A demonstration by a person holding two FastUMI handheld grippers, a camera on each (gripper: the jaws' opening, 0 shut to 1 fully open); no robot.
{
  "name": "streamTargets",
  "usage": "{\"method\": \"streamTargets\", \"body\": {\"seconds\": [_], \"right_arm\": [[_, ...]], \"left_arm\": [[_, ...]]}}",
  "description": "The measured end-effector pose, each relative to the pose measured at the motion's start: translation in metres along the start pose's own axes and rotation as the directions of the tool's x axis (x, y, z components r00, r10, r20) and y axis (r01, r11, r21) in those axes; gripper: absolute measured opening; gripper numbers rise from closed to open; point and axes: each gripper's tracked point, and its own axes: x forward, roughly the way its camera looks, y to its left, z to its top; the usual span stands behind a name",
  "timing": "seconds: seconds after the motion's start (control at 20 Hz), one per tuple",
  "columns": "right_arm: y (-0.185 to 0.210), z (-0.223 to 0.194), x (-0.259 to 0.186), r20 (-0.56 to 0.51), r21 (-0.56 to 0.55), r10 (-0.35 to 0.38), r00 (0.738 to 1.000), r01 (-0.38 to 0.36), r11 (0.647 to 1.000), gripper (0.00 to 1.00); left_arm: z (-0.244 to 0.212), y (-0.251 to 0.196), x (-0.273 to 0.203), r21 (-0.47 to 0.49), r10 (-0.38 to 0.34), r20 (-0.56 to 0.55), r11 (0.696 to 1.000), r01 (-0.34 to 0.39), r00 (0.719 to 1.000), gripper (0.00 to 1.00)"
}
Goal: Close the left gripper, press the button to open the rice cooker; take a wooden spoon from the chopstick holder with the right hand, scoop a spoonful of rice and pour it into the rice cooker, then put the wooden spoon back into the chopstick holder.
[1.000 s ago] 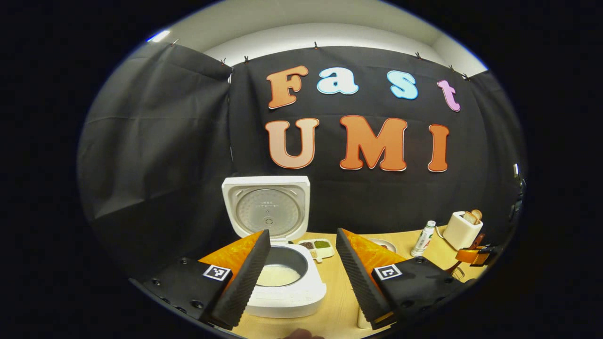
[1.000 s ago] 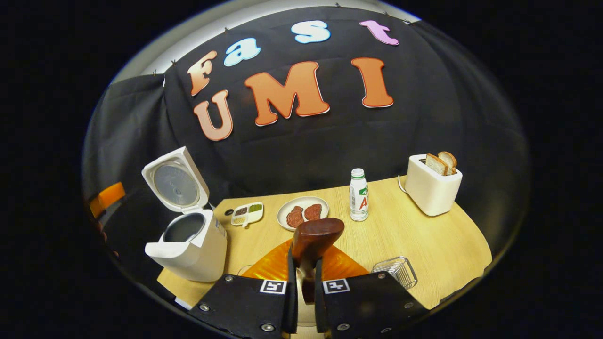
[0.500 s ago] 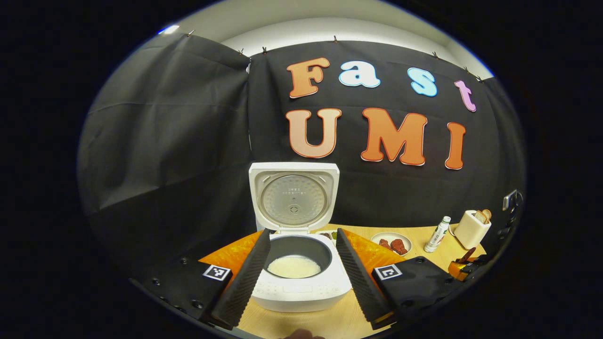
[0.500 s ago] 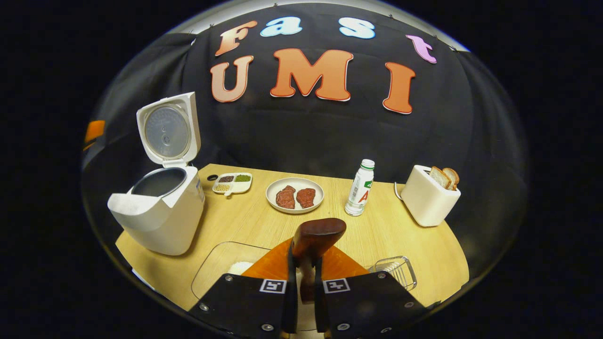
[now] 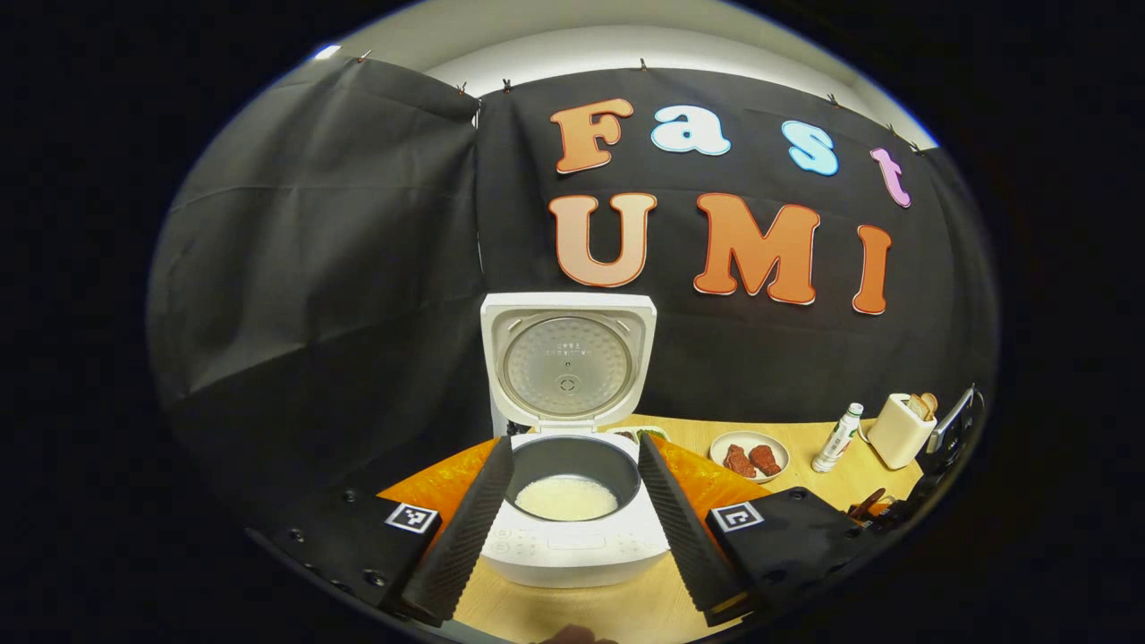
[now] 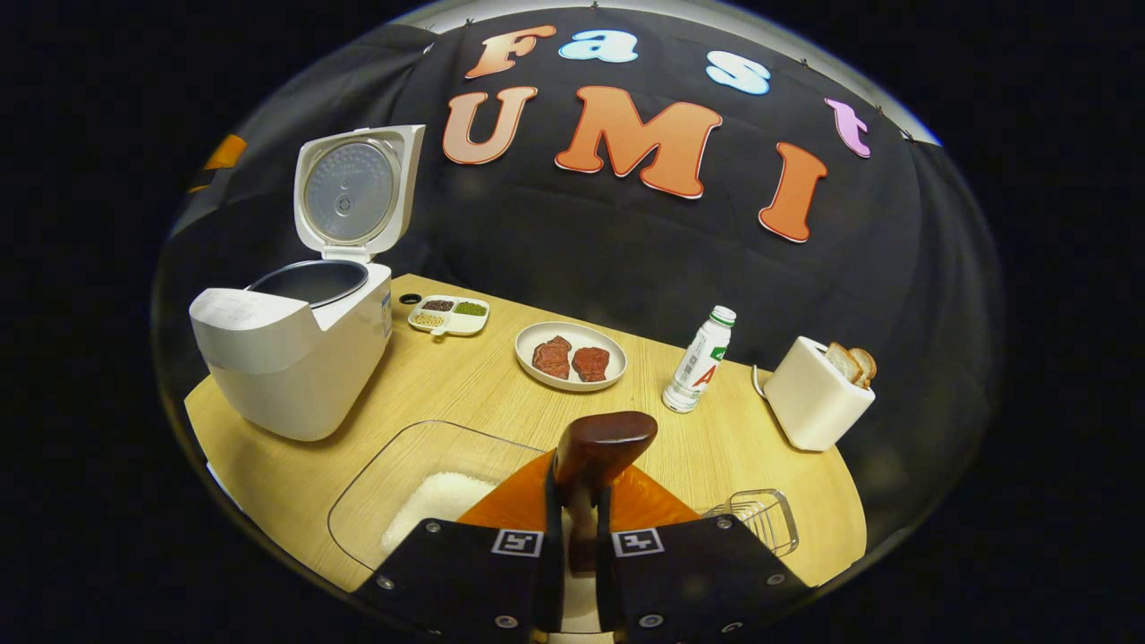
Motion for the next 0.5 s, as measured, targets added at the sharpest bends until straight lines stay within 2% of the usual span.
{"method": "streamTargets", "body": {"seconds": [0.3, 0.5], "right_arm": [[0.01, -0.017, -0.006, -0.006, 0.037, 0.012, 1.0, -0.011, 0.999, 0.14], [0.008, -0.018, -0.004, -0.02, 0.162, 0.015, 1.0, -0.011, 0.987, 0.14]], "left_arm": [[-0.009, -0.002, 0.005, 0.005, -0.002, -0.034, 1.0, 0.002, 0.999, 0.94], [-0.014, 0.0, 0.007, 0.001, 0.001, -0.055, 1.0, -0.001, 0.999, 0.94]]}}
